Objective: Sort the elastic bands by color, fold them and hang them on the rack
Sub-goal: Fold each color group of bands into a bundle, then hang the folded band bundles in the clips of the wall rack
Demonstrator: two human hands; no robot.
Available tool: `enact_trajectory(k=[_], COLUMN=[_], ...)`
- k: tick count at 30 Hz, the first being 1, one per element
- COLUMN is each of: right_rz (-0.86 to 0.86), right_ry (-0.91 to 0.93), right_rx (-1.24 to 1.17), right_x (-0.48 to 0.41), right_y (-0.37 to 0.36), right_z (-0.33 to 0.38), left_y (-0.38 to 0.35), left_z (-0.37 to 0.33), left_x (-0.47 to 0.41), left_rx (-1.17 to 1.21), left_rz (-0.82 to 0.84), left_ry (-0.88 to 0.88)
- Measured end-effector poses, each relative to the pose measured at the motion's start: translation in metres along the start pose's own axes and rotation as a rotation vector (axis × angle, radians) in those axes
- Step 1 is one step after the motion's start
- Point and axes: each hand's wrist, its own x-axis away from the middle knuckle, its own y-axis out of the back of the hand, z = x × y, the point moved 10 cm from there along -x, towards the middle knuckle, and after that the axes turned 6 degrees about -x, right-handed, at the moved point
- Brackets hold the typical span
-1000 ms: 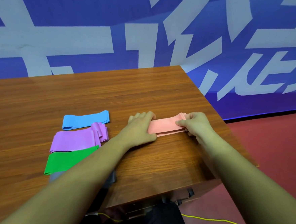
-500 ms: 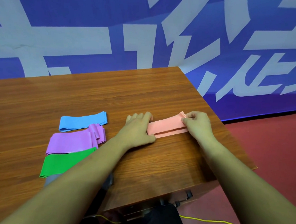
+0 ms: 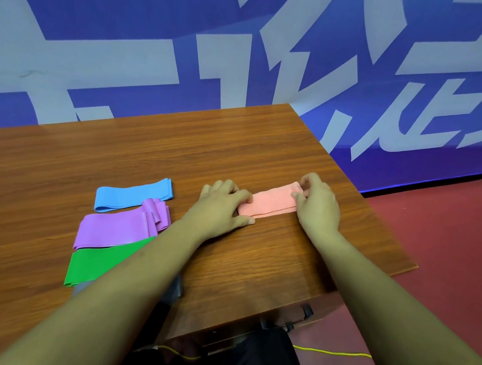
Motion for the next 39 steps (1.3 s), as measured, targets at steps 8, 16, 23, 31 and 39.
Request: enact_trajectory(k=[8, 16, 23, 31, 39], right_rz=[0.020, 0.182, 0.383, 0.700, 0.944], right_ry=[-0.036, 0.095, 0.243, 0.520, 0.405], right_rx=[0.038, -0.109, -0.203, -0.105, -0.016], right_x=[0.019, 0.063, 0.081, 0.062, 0.070], right_y=[0.020, -0.005, -0.092, -0.197, -0.245], right_z=[0.027, 0.125, 0.230, 0.307, 0.305], left_y=[0.045, 0.107, 0.113, 0.059, 0.039], left_z=[0.014, 0.118, 0.218, 0.283, 0.283], left_x=[0.032, 0.131, 0.184, 0.146, 0.133], left_rx=[0.051, 0.122, 0.259, 0.541, 0.583], left_rz=[-0.070, -0.178, -0.277, -0.081, 0.091], left_ry=[0.061, 0.349, 0.564, 0.516, 0.467])
